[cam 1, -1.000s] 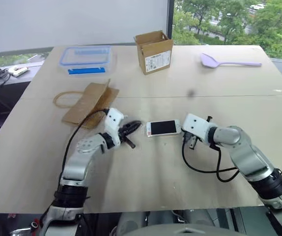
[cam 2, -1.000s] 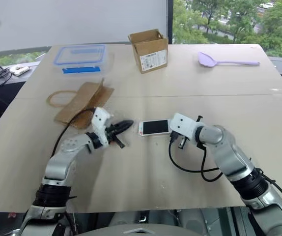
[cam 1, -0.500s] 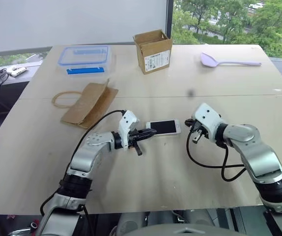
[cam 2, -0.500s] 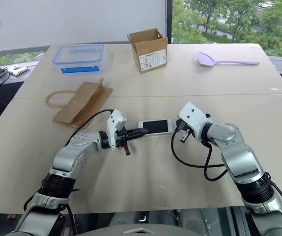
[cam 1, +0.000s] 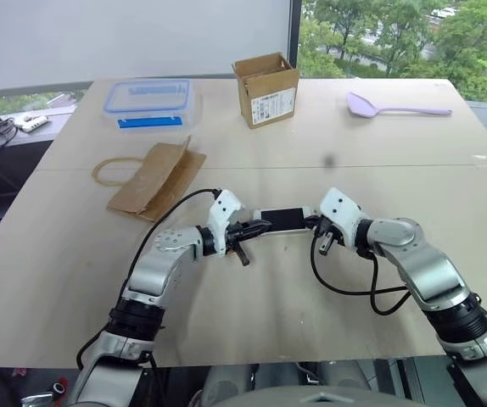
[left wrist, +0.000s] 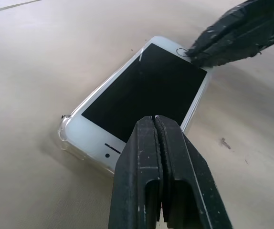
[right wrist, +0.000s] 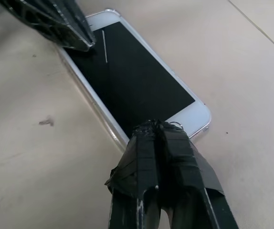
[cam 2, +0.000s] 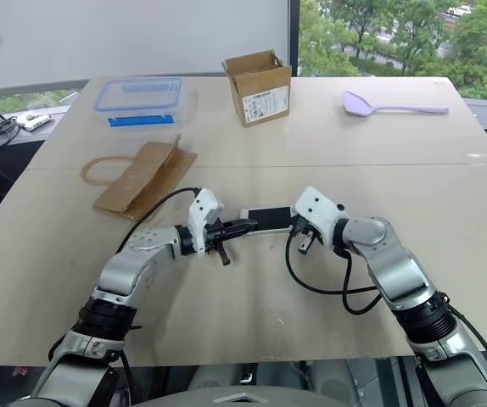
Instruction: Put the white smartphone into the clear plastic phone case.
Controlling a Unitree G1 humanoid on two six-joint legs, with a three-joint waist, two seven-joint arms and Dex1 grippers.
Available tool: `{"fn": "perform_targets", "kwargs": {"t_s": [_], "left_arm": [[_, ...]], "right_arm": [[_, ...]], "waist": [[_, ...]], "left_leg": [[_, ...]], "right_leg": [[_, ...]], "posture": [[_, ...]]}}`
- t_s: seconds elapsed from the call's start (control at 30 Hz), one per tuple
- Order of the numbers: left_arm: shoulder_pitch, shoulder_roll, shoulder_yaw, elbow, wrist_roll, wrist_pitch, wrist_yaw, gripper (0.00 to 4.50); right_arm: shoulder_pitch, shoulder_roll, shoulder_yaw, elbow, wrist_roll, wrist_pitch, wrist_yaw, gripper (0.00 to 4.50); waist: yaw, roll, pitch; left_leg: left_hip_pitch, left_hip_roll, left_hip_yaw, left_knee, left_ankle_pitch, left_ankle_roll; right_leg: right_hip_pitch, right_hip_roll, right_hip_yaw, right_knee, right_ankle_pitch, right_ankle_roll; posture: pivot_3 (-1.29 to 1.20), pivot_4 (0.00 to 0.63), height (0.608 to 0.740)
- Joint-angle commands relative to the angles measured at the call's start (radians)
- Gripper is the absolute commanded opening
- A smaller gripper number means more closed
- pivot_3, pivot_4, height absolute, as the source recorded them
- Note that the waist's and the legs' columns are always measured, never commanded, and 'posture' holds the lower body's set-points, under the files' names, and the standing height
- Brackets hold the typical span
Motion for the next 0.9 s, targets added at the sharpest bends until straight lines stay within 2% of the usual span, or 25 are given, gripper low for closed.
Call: {"fn": "perform_targets", "kwargs": {"t_s": [0.03,0.23,0.47,0.67,0.8,0.9], "left_arm": [[0.025,0.009,0.009,-0.023,0.013,0.018,0.022,0.05],[0.045,0.013,0.01,-0.055,0.008,0.027,0.036,0.05],[0.061,0.004,0.009,-0.063,0.007,0.028,0.045,0.05],[0.066,-0.005,0.006,-0.063,0.006,0.024,0.049,0.05],[0.063,-0.01,0.005,-0.064,0.006,0.024,0.052,0.05],[0.046,-0.014,0.004,-0.057,0.007,0.033,0.053,0.05]], "right_arm": [[0.013,-0.017,0.041,0.066,-0.005,0.088,0.008,0.0],[-0.02,-0.034,0.128,0.104,0.007,0.312,0.014,0.0],[-0.043,-0.011,0.147,0.135,0.027,0.409,-0.02,0.0],[-0.033,0.001,0.14,0.147,0.026,0.396,-0.049,0.0],[-0.02,0.085,0.012,0.09,0.084,0.327,-0.074,0.0],[-0.025,0.113,-0.037,0.086,0.075,0.269,-0.116,0.0]], "waist": [[-0.001,0.0,-0.001],[0.0,-0.003,-0.008],[0.0,-0.004,-0.019],[0.0,-0.006,-0.022],[0.0,-0.005,-0.022],[-0.002,-0.003,-0.02]], "left_leg": [[0.0,0.0,0.0,0.0,0.0,0.0],[0.002,0.0,-0.001,0.0,0.0,0.0],[0.008,0.0,-0.003,-0.001,0.0,0.0],[0.015,0.0,-0.003,-0.007,-0.001,0.0],[0.016,0.0,-0.003,-0.01,-0.001,0.0],[0.015,0.0,-0.001,-0.013,-0.001,0.0]], "right_leg": [[0.001,0.0,0.0,0.0,0.0,0.0],[0.002,-0.001,-0.001,0.0,0.0,0.0],[0.01,-0.005,-0.004,-0.008,-0.002,-0.004],[0.017,-0.009,-0.004,-0.012,-0.002,-0.005],[0.017,-0.01,-0.005,-0.013,-0.002,-0.005],[0.014,-0.012,-0.006,-0.014,-0.002,-0.005]], "posture": [[0.0,0.15,0.74],[0.0,0.15,0.74],[0.0,0.15,0.74],[0.0,0.15,0.74],[0.0,0.15,0.74],[0.0,0.15,0.74]]}}
